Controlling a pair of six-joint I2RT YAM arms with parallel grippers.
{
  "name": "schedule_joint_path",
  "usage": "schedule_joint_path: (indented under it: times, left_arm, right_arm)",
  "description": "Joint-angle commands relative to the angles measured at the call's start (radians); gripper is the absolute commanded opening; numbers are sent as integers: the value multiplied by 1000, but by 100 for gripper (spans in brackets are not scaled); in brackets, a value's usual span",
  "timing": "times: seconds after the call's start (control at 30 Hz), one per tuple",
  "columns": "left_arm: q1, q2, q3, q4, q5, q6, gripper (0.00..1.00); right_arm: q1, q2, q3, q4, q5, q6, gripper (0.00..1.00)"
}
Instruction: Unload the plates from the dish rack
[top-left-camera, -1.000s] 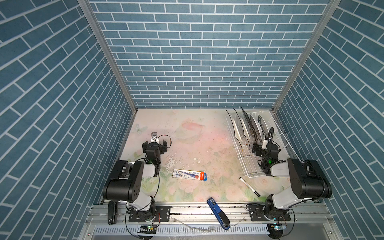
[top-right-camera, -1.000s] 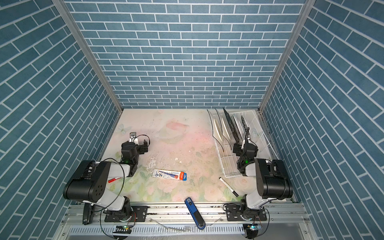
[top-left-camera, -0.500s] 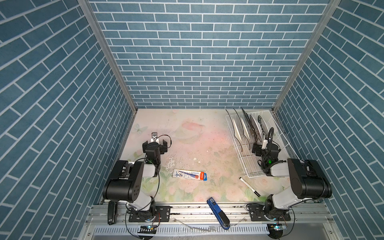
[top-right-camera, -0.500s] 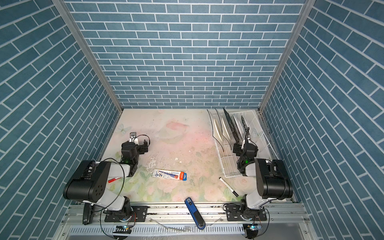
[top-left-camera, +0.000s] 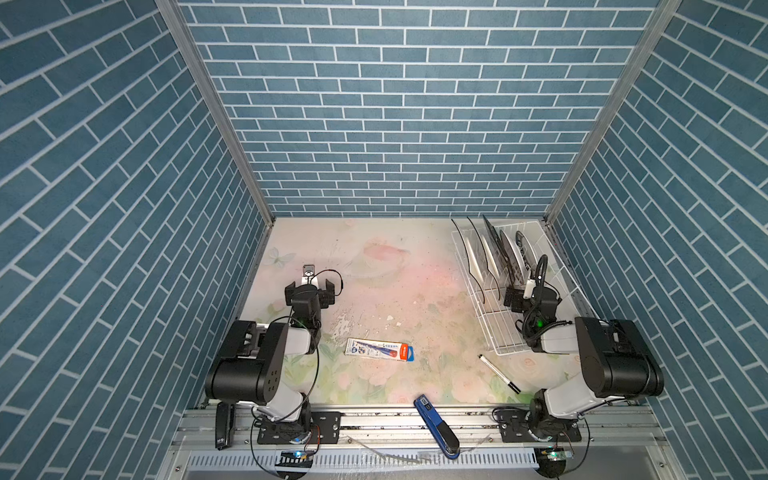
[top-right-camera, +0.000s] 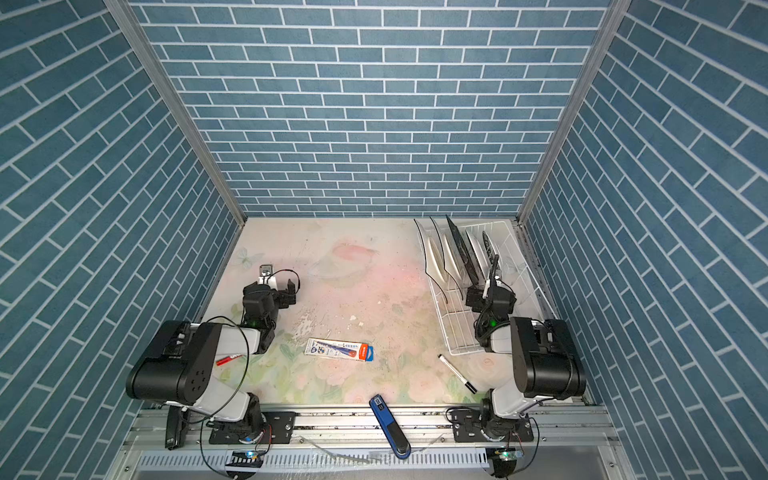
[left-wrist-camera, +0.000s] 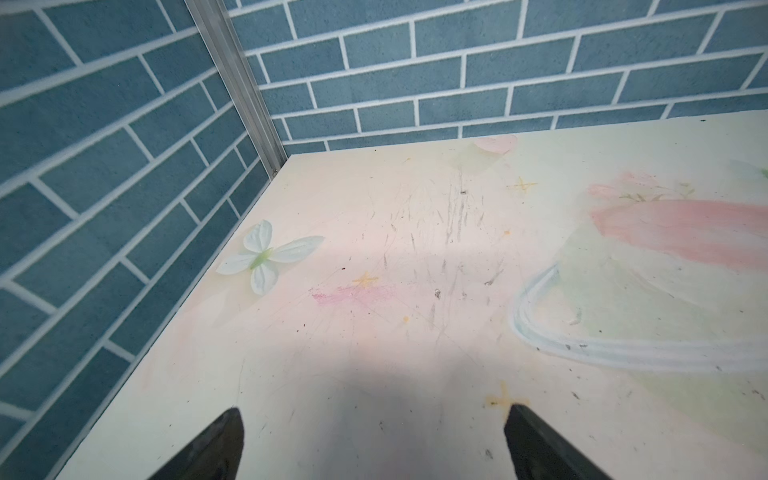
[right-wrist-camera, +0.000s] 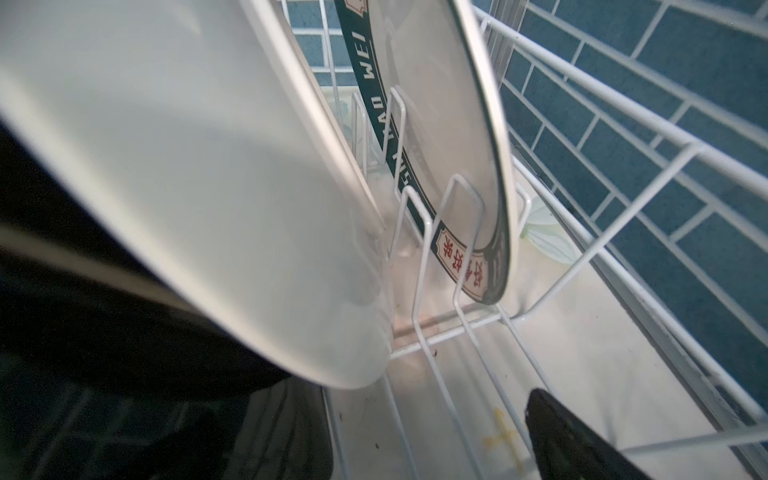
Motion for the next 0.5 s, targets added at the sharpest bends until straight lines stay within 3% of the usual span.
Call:
schedule_joint_path:
  times: [0.0,0.33,0.47]
  left_arm:
    - [-1,-10,11,-8,2,4,100]
    - [20,-13,18,-28,37,-11,100]
    - [20,-24,15,-25,39,-7,100]
  right_arm:
    - [-7,-10,29,23,18,3,99]
    - [-18,-15,24,26,-43,-8,98]
    - [-18,-50,-49,132,-78,-21,98]
